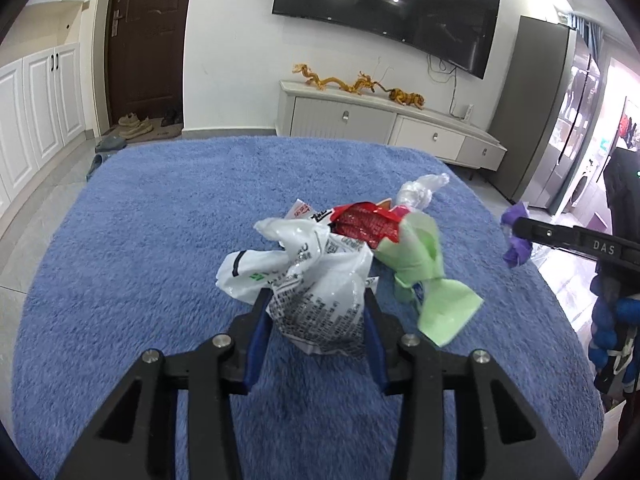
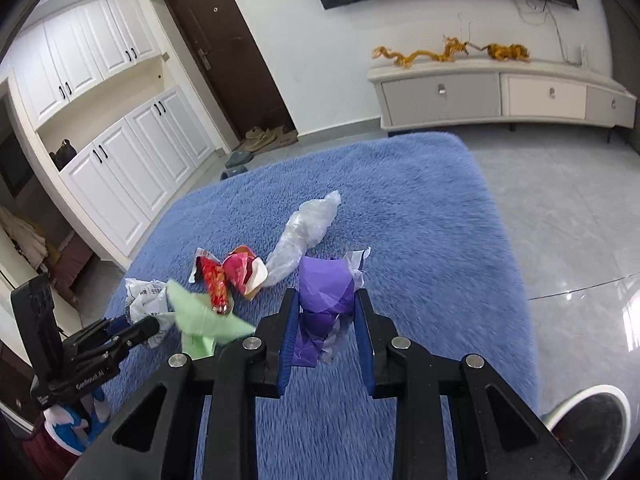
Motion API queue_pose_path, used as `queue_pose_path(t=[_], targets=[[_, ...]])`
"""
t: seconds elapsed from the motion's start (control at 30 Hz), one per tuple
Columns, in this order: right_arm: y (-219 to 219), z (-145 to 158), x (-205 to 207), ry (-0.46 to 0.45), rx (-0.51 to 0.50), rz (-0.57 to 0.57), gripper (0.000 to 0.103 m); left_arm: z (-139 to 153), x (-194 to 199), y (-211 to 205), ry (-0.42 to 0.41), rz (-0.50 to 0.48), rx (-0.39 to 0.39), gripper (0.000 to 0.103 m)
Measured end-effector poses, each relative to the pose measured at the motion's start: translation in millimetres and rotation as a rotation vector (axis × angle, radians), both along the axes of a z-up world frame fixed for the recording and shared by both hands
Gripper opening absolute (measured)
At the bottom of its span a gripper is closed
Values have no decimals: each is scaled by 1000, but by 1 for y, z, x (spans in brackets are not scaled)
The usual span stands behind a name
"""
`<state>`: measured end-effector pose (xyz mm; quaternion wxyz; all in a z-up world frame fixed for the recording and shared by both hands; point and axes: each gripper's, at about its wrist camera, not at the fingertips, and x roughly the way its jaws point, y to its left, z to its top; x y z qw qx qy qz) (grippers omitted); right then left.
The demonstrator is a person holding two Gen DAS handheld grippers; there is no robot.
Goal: Collect trash
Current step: 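Grasp the white plastic bag with the left tool while the right tool grasps the purple bag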
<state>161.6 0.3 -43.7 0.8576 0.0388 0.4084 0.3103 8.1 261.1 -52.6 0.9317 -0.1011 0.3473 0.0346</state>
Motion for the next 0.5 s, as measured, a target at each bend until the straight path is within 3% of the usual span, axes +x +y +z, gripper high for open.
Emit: queue_pose_path(t=[0.27, 0.5], targets=[[-34, 30, -34, -55, 17, -68, 27, 37, -30, -14, -104, -14, 17, 40], [-59, 67, -66, -155, 39, -105, 27, 70, -37, -52, -181, -111, 67, 40]])
